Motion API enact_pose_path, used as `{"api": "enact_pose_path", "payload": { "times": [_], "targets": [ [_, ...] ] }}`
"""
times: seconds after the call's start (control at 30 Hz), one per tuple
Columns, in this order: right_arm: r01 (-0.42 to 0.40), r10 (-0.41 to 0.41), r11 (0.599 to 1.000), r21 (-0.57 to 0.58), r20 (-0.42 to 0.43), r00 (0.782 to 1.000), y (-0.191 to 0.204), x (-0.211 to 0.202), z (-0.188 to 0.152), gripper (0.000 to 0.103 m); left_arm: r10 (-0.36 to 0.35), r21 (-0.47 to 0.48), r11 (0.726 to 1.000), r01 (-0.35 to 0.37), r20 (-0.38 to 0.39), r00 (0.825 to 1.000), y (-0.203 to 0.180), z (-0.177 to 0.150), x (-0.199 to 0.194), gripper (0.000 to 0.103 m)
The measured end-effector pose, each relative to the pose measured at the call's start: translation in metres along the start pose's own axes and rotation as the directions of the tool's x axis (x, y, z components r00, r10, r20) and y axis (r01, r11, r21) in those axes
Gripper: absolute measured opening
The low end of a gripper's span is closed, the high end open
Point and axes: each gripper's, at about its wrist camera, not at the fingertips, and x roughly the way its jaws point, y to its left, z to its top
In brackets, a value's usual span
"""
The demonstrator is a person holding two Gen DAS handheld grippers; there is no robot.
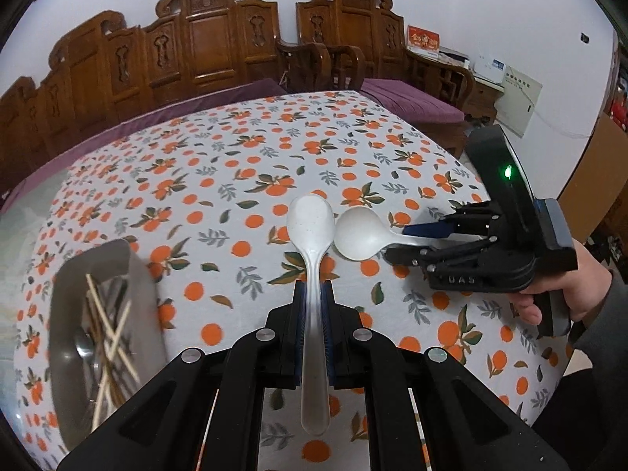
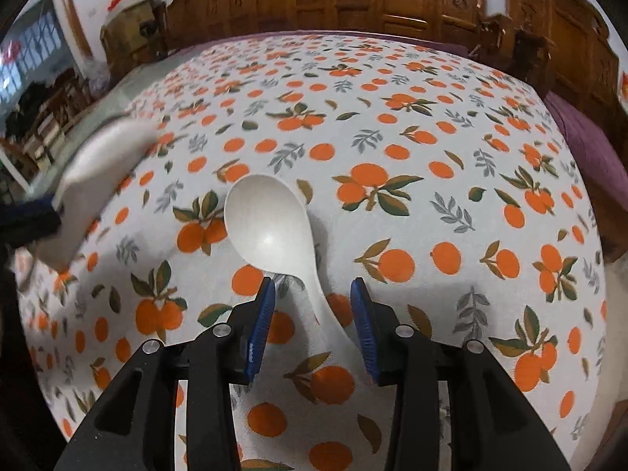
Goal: Organize utensils
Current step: 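Grasp the other white plastic spoon with the right tool while the left tool lifts its spoon, then carry the white spoon over the tray and lower it in with the left tool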
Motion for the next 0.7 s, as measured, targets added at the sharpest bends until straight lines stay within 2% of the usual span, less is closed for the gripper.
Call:
{"api": "enact_pose_path", "payload": {
  "times": [0.13, 0.2, 0.27, 0.3, 0.37, 0.7],
  "targets": [
    [0.046, -0.047, 0.999, -0.023, -0.015, 0.999, 0.010, 0.002, 0.001, 0.041, 0.011, -0.004, 1.000, -0.011, 0.012, 1.000, 0.011, 0.000, -0.012, 0.007],
    [0.068, -0.068, 0.998, -0.018, -0.022, 0.997, 0.013, 0.002, 0.002, 0.030, 0.011, -0.006, 1.000, -0.010, 0.016, 1.000, 0.017, 0.000, -0.019, 0.007],
    [0.075, -0.076, 0.997, -0.009, -0.023, 0.997, 0.014, 0.002, 0.002, 0.024, 0.012, -0.006, 1.000, -0.012, 0.020, 1.000, 0.022, -0.001, -0.024, 0.007],
    [0.079, -0.079, 0.997, -0.004, -0.024, 0.997, 0.015, 0.002, 0.001, 0.016, 0.014, -0.005, 1.000, -0.014, 0.024, 1.000, 0.024, -0.002, -0.027, 0.007],
    [0.085, -0.085, 0.996, 0.008, -0.027, 0.996, 0.017, 0.002, 0.001, 0.009, 0.017, -0.004, 1.000, -0.017, 0.028, 0.999, 0.028, -0.003, -0.032, 0.007],
    [0.121, -0.119, 0.990, 0.066, -0.033, 0.992, 0.026, 0.001, 0.000, 0.005, 0.046, -0.037, 0.998, -0.044, 0.044, 0.998, 0.060, -0.018, -0.055, 0.007]
  ]
}}
